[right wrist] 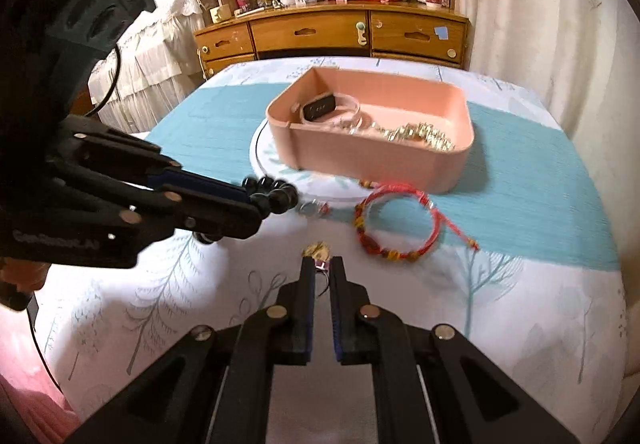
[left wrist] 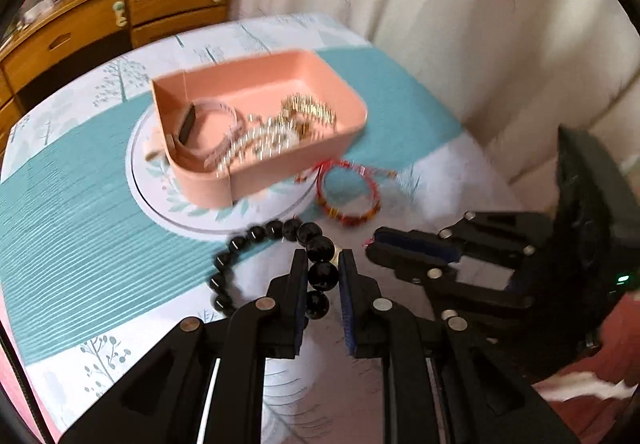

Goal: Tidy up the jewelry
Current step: 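Close the left tool on the black bead bracelet and lift it, then lower the black bead bracelet into the pink tray and open the left tool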

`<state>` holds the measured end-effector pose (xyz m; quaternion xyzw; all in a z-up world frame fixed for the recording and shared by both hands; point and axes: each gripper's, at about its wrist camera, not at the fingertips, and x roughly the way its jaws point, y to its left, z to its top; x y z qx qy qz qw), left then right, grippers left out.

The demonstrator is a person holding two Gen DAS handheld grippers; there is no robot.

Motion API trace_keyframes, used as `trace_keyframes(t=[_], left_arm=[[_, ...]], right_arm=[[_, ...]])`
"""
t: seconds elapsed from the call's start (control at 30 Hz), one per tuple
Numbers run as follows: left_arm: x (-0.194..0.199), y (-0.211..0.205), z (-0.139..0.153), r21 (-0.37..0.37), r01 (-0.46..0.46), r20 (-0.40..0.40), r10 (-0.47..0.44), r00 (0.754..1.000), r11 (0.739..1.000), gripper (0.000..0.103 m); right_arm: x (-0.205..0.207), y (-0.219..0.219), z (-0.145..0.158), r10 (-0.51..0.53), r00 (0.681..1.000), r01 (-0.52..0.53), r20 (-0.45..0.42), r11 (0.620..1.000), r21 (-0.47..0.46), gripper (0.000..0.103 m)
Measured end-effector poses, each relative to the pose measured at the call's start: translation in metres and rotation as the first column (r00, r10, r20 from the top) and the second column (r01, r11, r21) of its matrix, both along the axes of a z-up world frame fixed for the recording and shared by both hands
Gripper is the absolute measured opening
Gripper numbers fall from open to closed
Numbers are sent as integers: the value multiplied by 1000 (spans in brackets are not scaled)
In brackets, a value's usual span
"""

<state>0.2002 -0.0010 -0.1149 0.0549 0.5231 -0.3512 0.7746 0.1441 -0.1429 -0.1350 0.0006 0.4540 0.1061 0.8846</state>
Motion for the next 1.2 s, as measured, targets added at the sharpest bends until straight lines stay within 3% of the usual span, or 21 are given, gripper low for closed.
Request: trace_keyframes(t=[0.17, 0.53, 0.77, 0.93, 1.03, 1.07, 1.17, 1.2], left_arm=[[10, -6, 31, 14, -82, 41, 81, 996, 997, 13], [35, -14, 89, -114, -194, 123, 208, 970, 974, 13], [55, -21, 93, -111, -254, 184, 271, 945, 961, 13], [70, -26, 84, -108, -295, 206, 312, 927, 949, 13], [80, -30, 74, -68, -325, 191, 332, 924, 943, 13], [84, -31, 71, -50, -336, 178, 339, 924, 941, 15], [91, -27, 66, -46, -355, 139, 358, 923, 934, 51], [91, -26, 66, -45, -360, 131, 363, 922, 932, 57]], right_arm=[[18, -16, 18, -8, 1000, 7, 26, 999, 37, 7], [62, -47, 55, -78, 992, 62, 104, 988, 143, 7], [85, -59, 62, -120, 983, 97, 136, 982, 165, 7], [98, -63, 55, -145, 983, 124, 112, 977, 174, 7], [101, -64, 49, -148, 985, 131, 90, 976, 173, 7], [102, -65, 47, -147, 986, 131, 81, 976, 175, 7], [108, -67, 38, -160, 987, 154, 31, 975, 159, 12], [108, -70, 37, -166, 986, 160, 23, 973, 165, 14]])
